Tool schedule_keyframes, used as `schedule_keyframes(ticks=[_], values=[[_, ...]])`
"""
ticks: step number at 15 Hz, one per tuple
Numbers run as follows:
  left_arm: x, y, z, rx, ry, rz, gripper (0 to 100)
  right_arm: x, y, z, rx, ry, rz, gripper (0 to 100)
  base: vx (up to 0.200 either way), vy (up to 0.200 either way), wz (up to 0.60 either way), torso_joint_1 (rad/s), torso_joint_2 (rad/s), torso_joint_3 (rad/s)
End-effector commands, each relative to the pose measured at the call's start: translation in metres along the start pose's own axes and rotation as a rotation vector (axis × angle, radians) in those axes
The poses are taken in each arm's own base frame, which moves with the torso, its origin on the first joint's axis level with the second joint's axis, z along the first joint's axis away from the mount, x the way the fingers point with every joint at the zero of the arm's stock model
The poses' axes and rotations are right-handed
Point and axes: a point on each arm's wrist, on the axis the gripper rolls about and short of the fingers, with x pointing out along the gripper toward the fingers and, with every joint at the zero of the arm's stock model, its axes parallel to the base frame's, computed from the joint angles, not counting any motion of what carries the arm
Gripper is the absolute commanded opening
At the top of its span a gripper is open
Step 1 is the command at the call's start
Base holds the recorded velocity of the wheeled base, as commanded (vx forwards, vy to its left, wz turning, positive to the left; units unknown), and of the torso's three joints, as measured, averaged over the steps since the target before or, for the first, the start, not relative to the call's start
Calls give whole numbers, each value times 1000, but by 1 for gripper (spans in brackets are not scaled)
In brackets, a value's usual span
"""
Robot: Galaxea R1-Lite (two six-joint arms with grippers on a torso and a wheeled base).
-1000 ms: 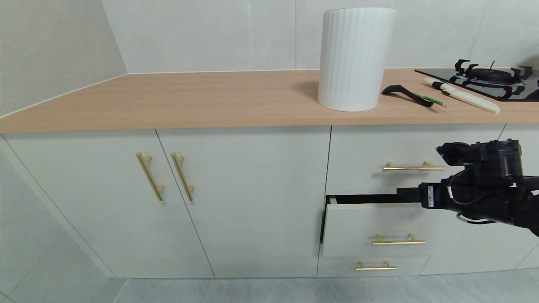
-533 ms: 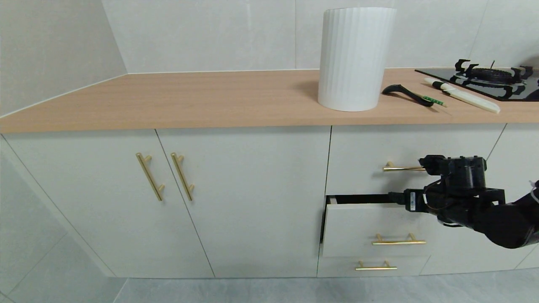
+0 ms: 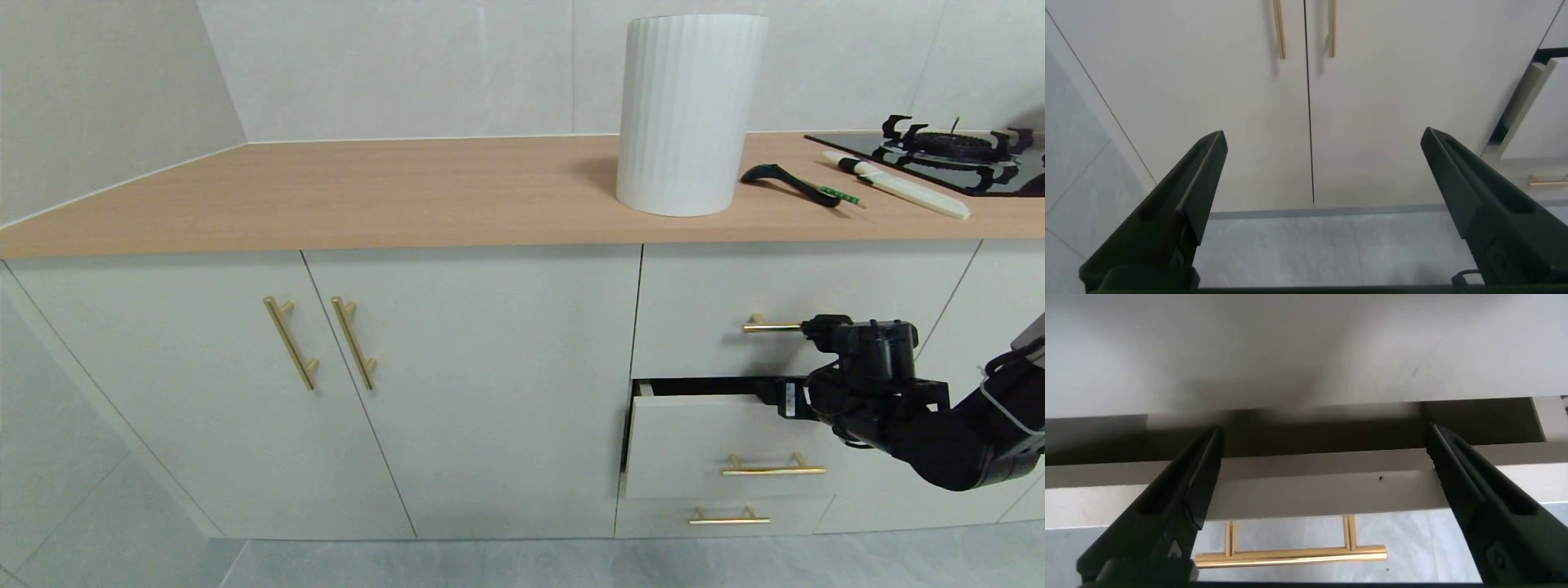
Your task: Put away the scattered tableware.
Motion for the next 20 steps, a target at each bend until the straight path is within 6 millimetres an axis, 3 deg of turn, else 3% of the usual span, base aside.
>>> schedule_keyframes(ticks=[1, 11, 20], values=[[0, 0, 0, 0, 1, 0, 100, -1, 0, -3, -5, 13, 0, 100, 0, 0, 0, 0, 0, 0], [0, 0, 0, 0, 0, 0, 100, -42, -6, 10, -27, 121, 33, 100, 0, 0, 0, 0, 0, 0], [0, 0, 0, 0, 0, 0, 100, -72, -12, 1, -138, 383, 35, 100, 0, 0, 0, 0, 0, 0]])
